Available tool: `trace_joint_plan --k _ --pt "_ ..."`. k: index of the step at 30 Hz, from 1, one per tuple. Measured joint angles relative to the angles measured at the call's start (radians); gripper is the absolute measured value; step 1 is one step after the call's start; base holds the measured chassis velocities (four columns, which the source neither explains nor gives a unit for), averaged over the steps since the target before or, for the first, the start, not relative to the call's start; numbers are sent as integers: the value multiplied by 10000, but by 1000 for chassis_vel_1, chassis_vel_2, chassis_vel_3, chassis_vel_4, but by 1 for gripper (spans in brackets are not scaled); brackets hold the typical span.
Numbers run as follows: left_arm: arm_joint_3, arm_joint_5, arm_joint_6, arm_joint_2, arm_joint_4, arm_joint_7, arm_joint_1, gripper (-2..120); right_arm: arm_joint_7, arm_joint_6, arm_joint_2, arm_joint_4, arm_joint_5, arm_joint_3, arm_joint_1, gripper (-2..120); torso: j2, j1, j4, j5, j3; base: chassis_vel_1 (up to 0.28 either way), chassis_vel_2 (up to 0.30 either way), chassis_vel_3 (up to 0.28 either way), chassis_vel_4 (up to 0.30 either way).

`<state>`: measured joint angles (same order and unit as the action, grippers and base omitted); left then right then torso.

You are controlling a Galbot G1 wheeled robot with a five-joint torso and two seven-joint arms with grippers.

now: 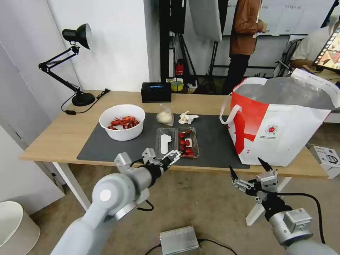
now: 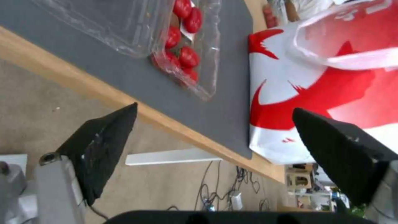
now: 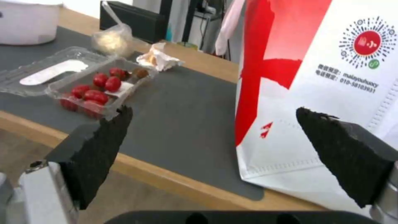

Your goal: Pick up the trash from the table and place it into the takeout bag.

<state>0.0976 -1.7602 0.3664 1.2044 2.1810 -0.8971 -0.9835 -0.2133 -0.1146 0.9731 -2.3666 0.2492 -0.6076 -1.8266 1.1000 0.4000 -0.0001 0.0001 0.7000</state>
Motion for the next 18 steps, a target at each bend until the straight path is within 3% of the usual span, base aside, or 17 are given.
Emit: trace_joint_plan --k 18 --pt "-970 383 -516 369 -1532 -753 1252 100 -12 69 107 105 -29 -29 34 100 0 0 1 0 0 0 0 0 0"
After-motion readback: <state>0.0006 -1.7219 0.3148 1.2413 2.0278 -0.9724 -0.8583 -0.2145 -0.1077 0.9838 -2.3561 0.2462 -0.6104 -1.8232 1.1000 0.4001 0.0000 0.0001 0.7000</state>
